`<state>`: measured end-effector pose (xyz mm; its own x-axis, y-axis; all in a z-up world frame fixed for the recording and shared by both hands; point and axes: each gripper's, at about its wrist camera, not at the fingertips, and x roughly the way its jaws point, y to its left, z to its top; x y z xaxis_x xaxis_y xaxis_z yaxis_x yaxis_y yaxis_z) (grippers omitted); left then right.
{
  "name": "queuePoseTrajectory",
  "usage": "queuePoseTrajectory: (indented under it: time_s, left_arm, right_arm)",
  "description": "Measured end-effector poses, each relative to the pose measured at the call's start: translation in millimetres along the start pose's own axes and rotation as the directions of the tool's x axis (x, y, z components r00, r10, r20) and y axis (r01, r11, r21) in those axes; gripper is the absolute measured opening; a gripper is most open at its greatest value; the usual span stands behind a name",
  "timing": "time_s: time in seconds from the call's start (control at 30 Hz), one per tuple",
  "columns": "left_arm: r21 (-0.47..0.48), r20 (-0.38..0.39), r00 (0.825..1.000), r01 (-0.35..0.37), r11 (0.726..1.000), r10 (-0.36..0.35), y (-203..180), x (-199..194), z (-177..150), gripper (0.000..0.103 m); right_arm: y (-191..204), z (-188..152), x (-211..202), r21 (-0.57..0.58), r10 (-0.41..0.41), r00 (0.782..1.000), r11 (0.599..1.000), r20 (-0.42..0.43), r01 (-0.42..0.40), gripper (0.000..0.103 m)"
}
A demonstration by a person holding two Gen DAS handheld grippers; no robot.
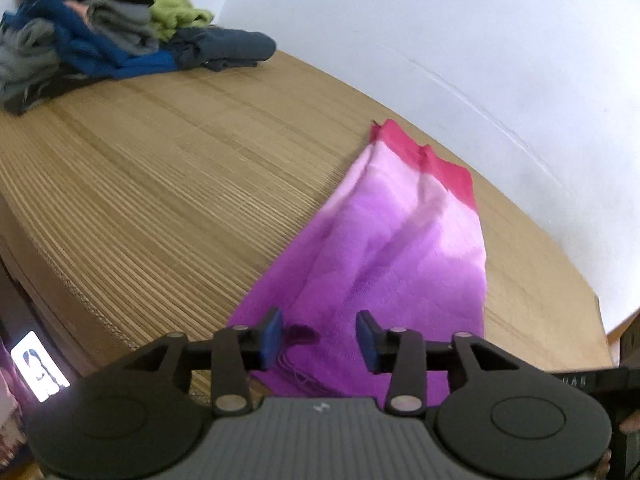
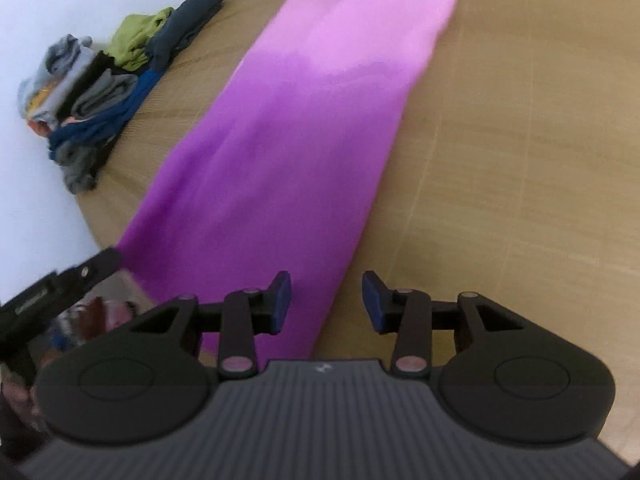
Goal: Fold clothes
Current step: 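Lay the lifted cloth down folded lengthwise and open both grippers, then pinch the purple end of the strip with both grippers, then release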
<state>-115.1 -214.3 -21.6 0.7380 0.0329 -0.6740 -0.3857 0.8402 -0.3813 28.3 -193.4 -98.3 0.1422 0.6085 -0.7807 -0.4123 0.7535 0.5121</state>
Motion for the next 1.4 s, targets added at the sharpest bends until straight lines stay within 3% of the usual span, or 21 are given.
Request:
queuePoseTrajectory:
  time_s: [0.2, 0.3, 0.43, 0.53, 0.63, 0.77, 0.87, 1.0, 1.03, 1.07, 1.1, 1.17, 1.2, 1.4]
  left_arm:
    - [0.041, -0.012, 0.998, 0.061, 0.997, -0.061, 9, 23, 18, 0.051]
    - [0.077, -0.052, 0.994, 0.100, 0.992, -0.096, 19, 36, 28, 0.052]
    - [0.099, -0.111, 0.985, 0.143, 0.985, -0.132, 31, 55, 34, 0.054]
    - [0.108, -0.156, 0.982, 0.126, 0.986, -0.108, 35, 70, 33, 0.051]
    - [0.138, -0.168, 0.978, 0.149, 0.979, -0.125, 31, 74, 30, 0.051]
    - [0.193, -0.164, 0.974, 0.189, 0.963, -0.158, 25, 70, 29, 0.051]
    - [0.207, -0.165, 0.969, 0.217, 0.954, -0.184, 21, 68, 28, 0.052]
    - [0.210, -0.175, 0.966, 0.224, 0.952, -0.189, 15, 72, 25, 0.051]
    - [0.213, -0.173, 0.967, 0.224, 0.951, -0.189, 14, 73, 24, 0.050]
    - [0.223, -0.166, 0.969, 0.215, 0.951, -0.181, 12, 73, 24, 0.038]
    - [0.242, -0.162, 0.972, 0.205, 0.948, -0.169, 12, 74, 23, 0.014]
    - [0.262, -0.162, 0.977, 0.180, 0.948, -0.140, 10, 76, 22, 0.008]
    - [0.259, -0.153, 0.978, 0.176, 0.950, -0.140, 10, 74, 23, 0.005]
    - [0.263, -0.113, 0.985, 0.154, 0.952, -0.129, 8, 40, 32, 0.005]
  right_arm:
    - [17, -26, -2, 0.042, -0.023, 0.998, 0.999, 0.059, 0.021, 0.041]
    - [26, -34, 0, 0.075, -0.077, 0.992, 0.995, 0.103, 0.069, 0.041]
    - [41, -43, 3, 0.103, -0.151, 0.976, 0.985, 0.155, 0.136, 0.041]
    - [52, -49, 3, 0.103, -0.207, 0.962, 0.976, 0.176, 0.191, 0.042]
    - [64, -52, 8, 0.072, -0.256, 0.947, 0.967, 0.196, 0.246, 0.049]
    - [80, -53, 16, 0.013, -0.335, 0.918, 0.940, 0.213, 0.340, 0.050]
    - [85, -56, 18, 0.003, -0.359, 0.903, 0.929, 0.235, 0.369, 0.050]
    - [81, -61, 17, 0.048, -0.349, 0.897, 0.936, 0.272, 0.349, 0.050]
    - [80, -62, 16, 0.060, -0.345, 0.895, 0.938, 0.282, 0.342, 0.050]
    - [79, -64, 16, 0.064, -0.343, 0.894, 0.938, 0.289, 0.340, 0.050]
    - [80, -65, 17, 0.057, -0.345, 0.890, 0.937, 0.297, 0.345, 0.050]
    - [83, -65, 19, 0.036, -0.368, 0.876, 0.926, 0.312, 0.376, 0.033]
    - [84, -64, 19, 0.029, -0.368, 0.875, 0.925, 0.315, 0.379, 0.011]
    - [92, -61, -14, 0.024, -0.332, 0.867, 0.937, 0.371, 0.349, 0.009]
